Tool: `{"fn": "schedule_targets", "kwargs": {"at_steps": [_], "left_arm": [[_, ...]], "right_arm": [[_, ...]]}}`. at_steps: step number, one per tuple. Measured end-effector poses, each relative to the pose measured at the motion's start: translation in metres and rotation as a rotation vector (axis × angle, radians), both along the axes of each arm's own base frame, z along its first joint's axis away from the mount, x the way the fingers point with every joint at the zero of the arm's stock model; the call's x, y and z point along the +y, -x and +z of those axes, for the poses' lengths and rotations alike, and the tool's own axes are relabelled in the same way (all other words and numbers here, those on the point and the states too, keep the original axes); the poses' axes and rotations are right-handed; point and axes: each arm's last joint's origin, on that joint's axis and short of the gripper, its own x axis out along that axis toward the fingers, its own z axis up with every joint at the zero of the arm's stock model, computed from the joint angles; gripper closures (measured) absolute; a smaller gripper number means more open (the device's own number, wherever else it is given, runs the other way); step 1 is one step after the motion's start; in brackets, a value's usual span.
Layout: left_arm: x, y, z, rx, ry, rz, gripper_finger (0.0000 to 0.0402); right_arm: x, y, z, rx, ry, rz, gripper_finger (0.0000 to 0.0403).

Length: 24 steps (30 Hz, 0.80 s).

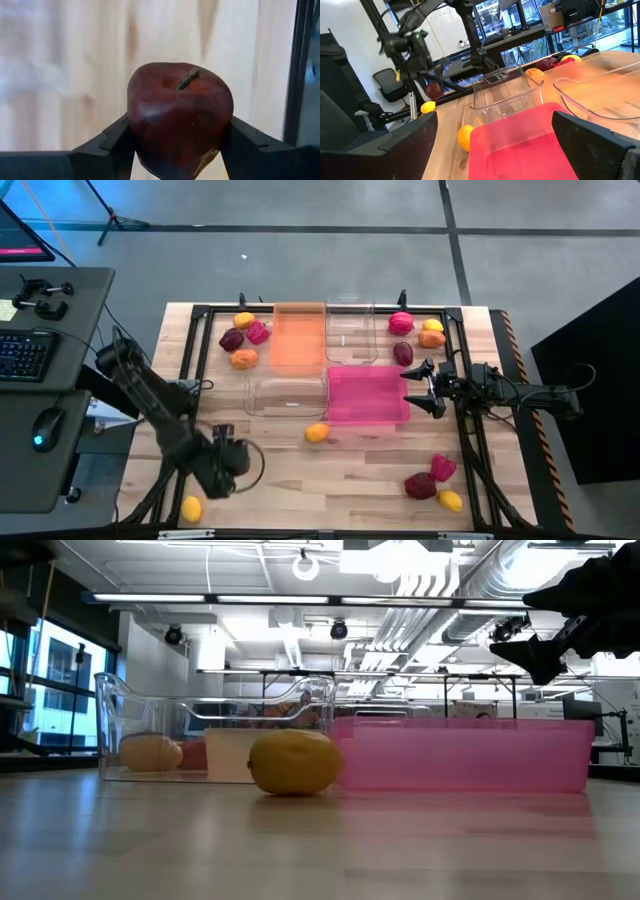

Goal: Sort produce into baskets
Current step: Put the apple into the bottom transparent bin

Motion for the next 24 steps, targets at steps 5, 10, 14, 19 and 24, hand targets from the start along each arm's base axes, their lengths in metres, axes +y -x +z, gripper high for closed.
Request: {"fn": "schedule_targets", "kwargs": {"at_steps": [5,10,14,19,24], "left_arm": [[0.044,-0.028,0.034,-0.257,-0.226,0.097,0.0182],[0.094,-0.059,0.036,-0.256,-0.367,0.159,0.0180],[0.130,-0.075,0.030,-0.195,-0.422,0.241,0.0176],[0.153,-0.078,0.029,-0.163,-0.328,0.337,0.0166],[0.160,-0.079,0.028,-0.137,-0.206,0.333,0.0158]], "right_arm": [[0.000,0.000,0.000,0.000,0.000,0.000,0.0020],[0.000,0.000,0.000,0.000,0.000,0.001,0.0020],[0.000,0.000,0.000,-0.001,0.000,0.000,0.0020],[0.000,0.000,0.000,0.000,0.000,0.000,0.0020],[0.000,0.000,0.000,0.000,0.000,0.000,0.0020]]}}
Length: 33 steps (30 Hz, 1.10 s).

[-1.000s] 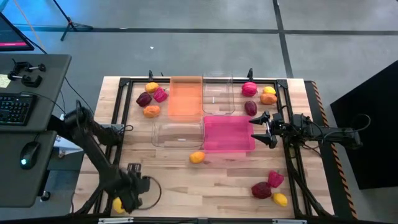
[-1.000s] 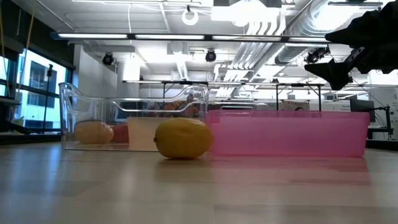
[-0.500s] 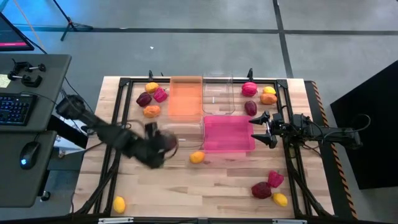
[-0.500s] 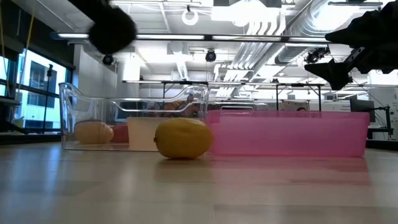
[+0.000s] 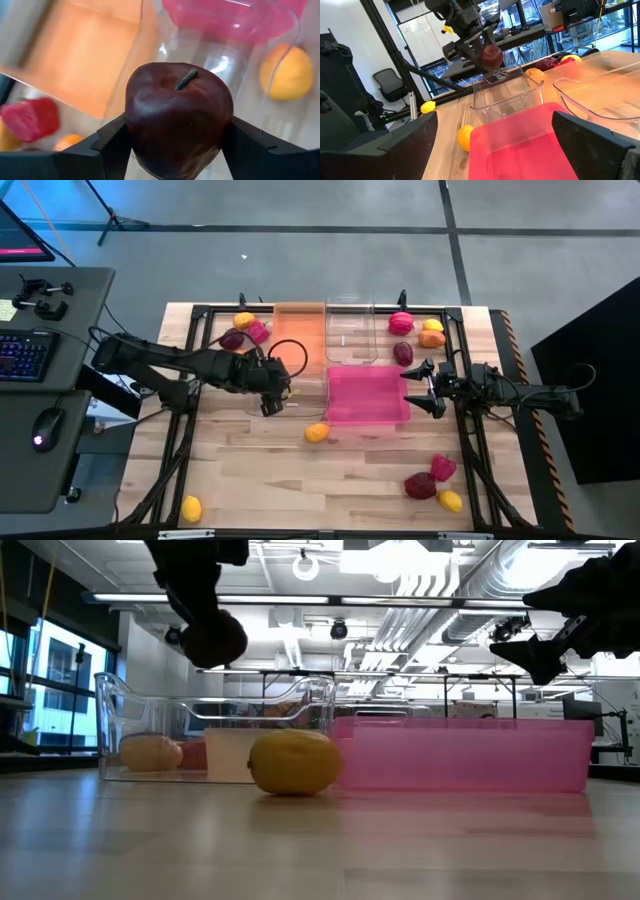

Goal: Sort produce into baskets
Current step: Put the apple into the bottom transparent bin

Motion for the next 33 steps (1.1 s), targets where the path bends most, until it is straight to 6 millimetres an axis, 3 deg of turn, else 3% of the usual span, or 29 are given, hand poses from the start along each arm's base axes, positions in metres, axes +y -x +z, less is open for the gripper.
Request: {"fn": "schedule_targets", "kwargs": {"at_steps": [5,15,19,24,29,33], "left_arm": [[0.002,0.000,-0.001,-0.008,0.042,0.035,0.0133],[0.006,-0.001,-0.001,-0.022,0.139,0.103,0.0010],[0.007,0.000,-0.001,-0.054,0.236,0.250,0.0006],[0.000,0.012,-0.002,0.030,0.356,0.340,0.0007],[0.002,0.032,-0.006,0.192,0.248,0.440,0.0007],[0.025,0.046,-0.004,0.310,0.092,0.495,0.0007]], "right_arm": [[0.000,0.000,0.000,0.000,0.000,0.000,0.0020],[0.000,0.000,0.000,0.000,0.000,0.000,0.0020],[0.000,0.000,0.000,0.000,0.000,0.000,0.0020],[0.000,0.000,0.000,0.000,0.000,0.000,0.0020],[0.000,0.000,0.000,0.000,0.000,0.000,0.0020],[0.000,0.000,0.000,0.000,0.000,0.000,0.0020]]}}
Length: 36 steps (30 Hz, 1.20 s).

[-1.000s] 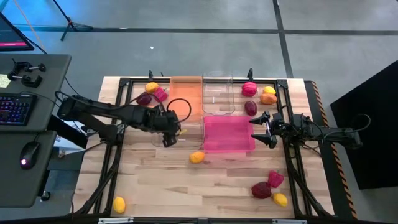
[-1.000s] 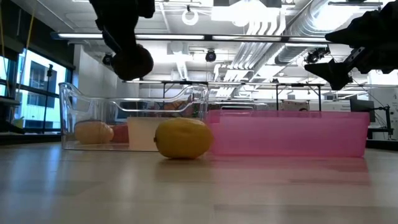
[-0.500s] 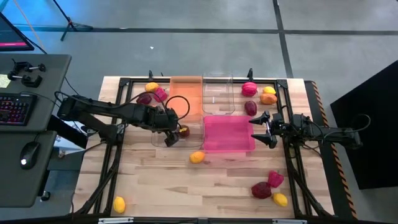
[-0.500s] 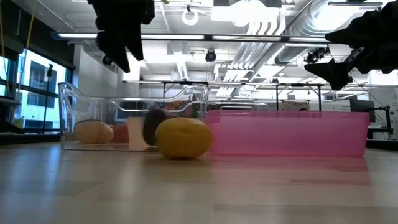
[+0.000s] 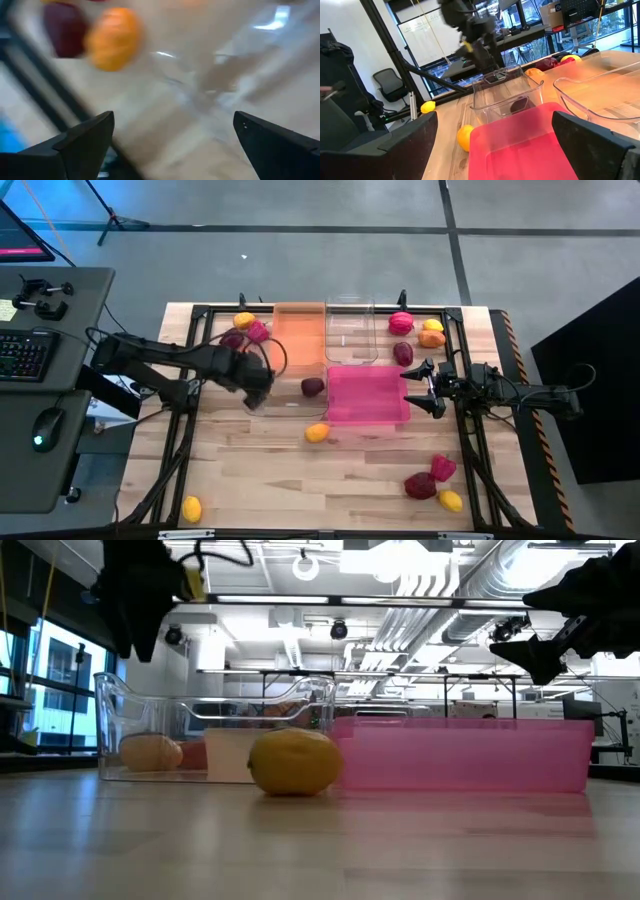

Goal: Sort produce into baskets
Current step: Put the apple into the bottom transparent bin

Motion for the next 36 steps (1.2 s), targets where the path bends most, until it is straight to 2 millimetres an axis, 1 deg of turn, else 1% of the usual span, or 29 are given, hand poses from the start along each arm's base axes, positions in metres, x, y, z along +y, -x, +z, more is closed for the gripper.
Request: {"fn": "schedule_targets", "kwargs": {"at_steps": [4,6,8,11,13,15,19,22,28,31,34,36], "left_arm": [[0.038,0.006,0.004,0.036,-0.093,0.002,0.0007],[0.061,0.008,0.001,0.049,-0.123,0.006,0.0007],[0.086,0.012,-0.008,0.050,-0.107,0.020,0.0007],[0.117,0.022,-0.022,0.033,-0.086,0.034,0.0007],[0.134,0.030,-0.031,0.029,-0.070,0.048,0.0007],[0.145,0.042,-0.038,0.049,-0.051,0.076,0.0007],[0.160,0.060,-0.057,0.045,-0.006,0.121,0.0007],[0.167,0.066,-0.068,0.002,0.005,0.139,0.0007],[0.176,0.070,-0.078,-0.037,-0.053,0.165,0.0007],[0.179,0.072,-0.086,-0.054,-0.031,0.188,0.0007],[0.183,0.072,-0.095,-0.035,-0.010,0.205,0.0007],[0.186,0.070,-0.100,-0.024,-0.007,0.187,0.0007]], "right_arm": [[0.000,0.000,0.000,0.000,0.000,0.000,0.0020],[0.000,0.000,0.000,0.000,0.000,-0.001,0.0020],[0.000,0.000,0.000,0.000,0.000,0.000,0.0020],[0.000,0.000,0.000,0.000,0.000,0.000,0.0020],[0.000,0.000,0.000,0.000,0.000,0.000,0.0020],[0.000,0.000,0.000,0.000,0.000,0.000,0.0020],[0.000,0.000,0.000,0.000,0.000,0.000,0.0020],[0.000,0.000,0.000,0.000,0.000,0.000,0.0020],[0.000,0.000,0.000,0.000,0.000,0.000,0.0020],[0.000,0.000,0.000,0.000,0.000,-0.001,0.0020],[0.000,0.000,0.000,0.000,0.000,0.000,0.0020],[0.000,0.000,0.000,0.000,0.000,0.000,0.0020]]}}
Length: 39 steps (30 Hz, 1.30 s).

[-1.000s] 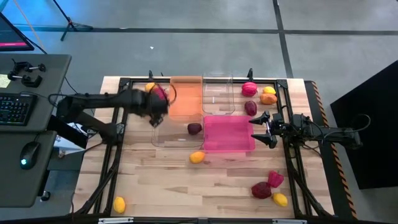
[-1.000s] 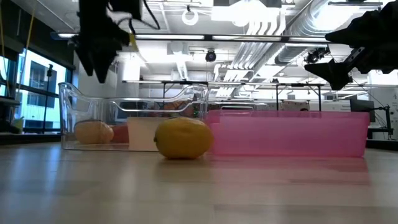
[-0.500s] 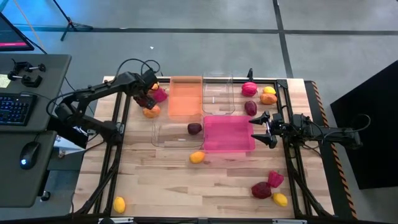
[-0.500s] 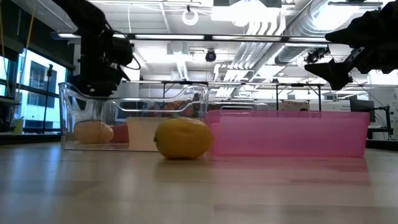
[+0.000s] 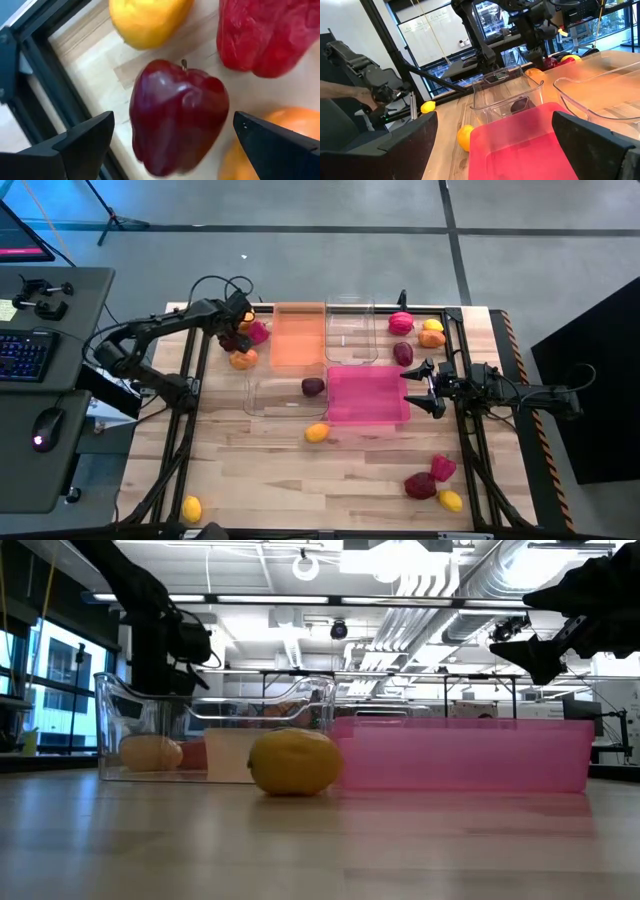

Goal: Sort produce into baskets
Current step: Put the apple into the bottom transparent bin

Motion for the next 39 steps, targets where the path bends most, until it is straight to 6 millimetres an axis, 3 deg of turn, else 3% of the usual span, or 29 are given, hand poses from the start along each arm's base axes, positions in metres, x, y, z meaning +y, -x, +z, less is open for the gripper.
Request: {"fn": "schedule_targets", "kwargs": {"at_steps": [9,14,21,24,28,34,39], "left_arm": [[0.006,-0.005,-0.027,0.075,0.081,-0.003,0.0007],[0.007,-0.006,-0.030,0.086,0.086,-0.002,0.0020],[0.003,0.000,-0.008,0.080,-0.008,-0.007,0.0133],[-0.005,0.005,0.012,0.022,-0.055,0.011,0.0147],[-0.033,0.015,0.048,-0.159,-0.090,0.067,0.0147],[-0.093,0.007,0.108,-0.741,-0.159,-0.025,0.0147],[-0.144,-0.010,0.125,-0.953,-0.061,-0.181,0.0147]], "right_arm": [[0.000,0.000,0.000,-0.001,0.000,0.000,0.0020],[0.000,0.000,0.000,-0.001,0.000,0.000,0.0020],[0.000,0.000,0.000,0.000,0.000,0.000,0.0020],[0.000,0.000,0.000,0.000,0.000,0.000,0.0020],[0.000,0.000,0.000,0.000,0.000,0.000,0.0020],[0.000,0.000,0.000,-0.001,0.000,0.000,0.0020],[0.000,0.000,0.000,-0.001,0.000,0.000,0.0020]]}}
